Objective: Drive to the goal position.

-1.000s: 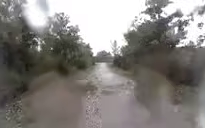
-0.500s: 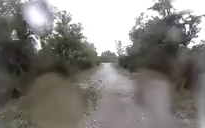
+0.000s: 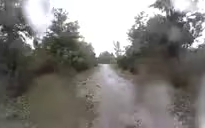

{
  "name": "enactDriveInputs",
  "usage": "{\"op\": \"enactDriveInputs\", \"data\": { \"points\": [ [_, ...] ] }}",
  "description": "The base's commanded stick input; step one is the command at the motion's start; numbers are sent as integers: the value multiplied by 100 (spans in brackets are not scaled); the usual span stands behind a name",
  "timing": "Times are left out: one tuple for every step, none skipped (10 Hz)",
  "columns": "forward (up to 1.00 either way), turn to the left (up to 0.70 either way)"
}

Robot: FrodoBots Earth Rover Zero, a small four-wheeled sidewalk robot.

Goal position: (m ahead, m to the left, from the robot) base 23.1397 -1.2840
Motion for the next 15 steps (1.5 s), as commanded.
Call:
{"op": "enactDriveInputs", "data": {
  "points": [
    [85,0],
    [85,0],
    [85,0],
    [85,0],
    [85,0],
    [85,0],
    [85,0],
    [85,0],
    [85,0],
    [85,0],
    [85,0],
    [85,0],
    [85,0],
    [85,0],
    [85,0]
  ]
}}
